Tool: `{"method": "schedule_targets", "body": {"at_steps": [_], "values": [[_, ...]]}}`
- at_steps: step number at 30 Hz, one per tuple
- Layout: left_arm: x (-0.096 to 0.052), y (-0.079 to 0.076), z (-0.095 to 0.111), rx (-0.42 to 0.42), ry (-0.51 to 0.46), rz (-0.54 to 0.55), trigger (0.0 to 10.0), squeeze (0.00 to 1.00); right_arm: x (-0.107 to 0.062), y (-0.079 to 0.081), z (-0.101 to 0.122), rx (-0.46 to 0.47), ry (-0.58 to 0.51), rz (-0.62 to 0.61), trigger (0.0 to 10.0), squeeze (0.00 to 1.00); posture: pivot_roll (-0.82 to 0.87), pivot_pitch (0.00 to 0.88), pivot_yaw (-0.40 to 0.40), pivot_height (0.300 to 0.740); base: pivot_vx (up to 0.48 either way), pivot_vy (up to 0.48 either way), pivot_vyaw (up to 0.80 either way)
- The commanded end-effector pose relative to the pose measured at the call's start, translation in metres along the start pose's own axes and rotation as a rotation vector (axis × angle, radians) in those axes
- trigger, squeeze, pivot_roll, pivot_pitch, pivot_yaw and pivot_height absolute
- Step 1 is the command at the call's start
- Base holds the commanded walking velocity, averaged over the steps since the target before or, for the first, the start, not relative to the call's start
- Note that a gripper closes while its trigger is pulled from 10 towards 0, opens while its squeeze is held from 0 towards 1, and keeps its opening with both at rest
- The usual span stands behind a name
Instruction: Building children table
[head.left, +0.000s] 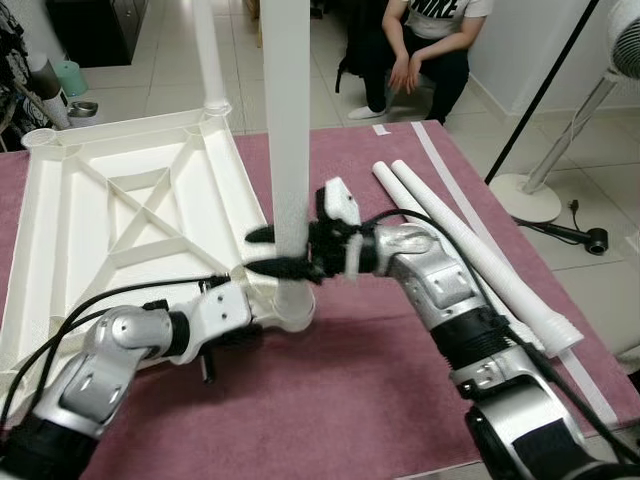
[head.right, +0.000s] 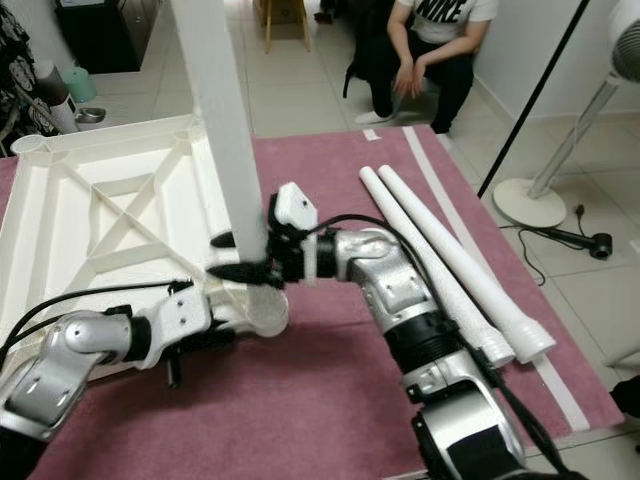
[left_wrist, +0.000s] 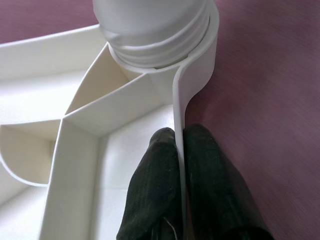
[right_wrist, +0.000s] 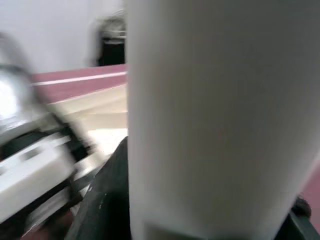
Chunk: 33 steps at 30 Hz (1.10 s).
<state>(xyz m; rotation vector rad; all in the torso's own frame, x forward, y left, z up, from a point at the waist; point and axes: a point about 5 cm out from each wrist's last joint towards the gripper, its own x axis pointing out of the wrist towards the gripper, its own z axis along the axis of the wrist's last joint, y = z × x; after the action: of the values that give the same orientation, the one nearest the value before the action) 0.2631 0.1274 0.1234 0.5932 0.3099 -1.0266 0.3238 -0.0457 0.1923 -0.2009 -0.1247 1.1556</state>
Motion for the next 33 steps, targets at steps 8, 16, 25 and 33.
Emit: {"method": "schedule_targets", "body": {"at_steps": [8, 16, 25, 33], "values": [[0.008, 0.021, 0.065, 0.108, -0.167, 0.251, 10.0, 0.00, -0.002, -0.026, -0.029, -0.046, 0.255, -0.659, 0.0, 0.00, 0.09, 0.000, 0.005, 0.740, 0.000, 0.000, 0.00], [0.011, 0.013, 0.068, 0.132, -0.168, 0.217, 10.0, 0.00, 0.008, -0.015, -0.024, -0.034, 0.147, -0.689, 10.0, 0.00, 0.09, 0.000, 0.009, 0.740, 0.000, 0.000, 0.00], [-0.007, -0.005, 0.067, 0.198, -0.221, 0.073, 10.0, 0.00, -0.006, 0.024, 0.000, 0.108, -0.067, -0.109, 10.0, 0.00, 0.10, 0.000, -0.001, 0.740, 0.000, 0.000, 0.00], [-0.037, -0.022, 0.053, 0.241, -0.223, -0.093, 10.0, 0.00, -0.060, 0.037, -0.015, 0.108, 0.074, 0.282, 10.0, 0.00, 0.10, 0.000, -0.008, 0.740, 0.000, 0.000, 0.00]]}}
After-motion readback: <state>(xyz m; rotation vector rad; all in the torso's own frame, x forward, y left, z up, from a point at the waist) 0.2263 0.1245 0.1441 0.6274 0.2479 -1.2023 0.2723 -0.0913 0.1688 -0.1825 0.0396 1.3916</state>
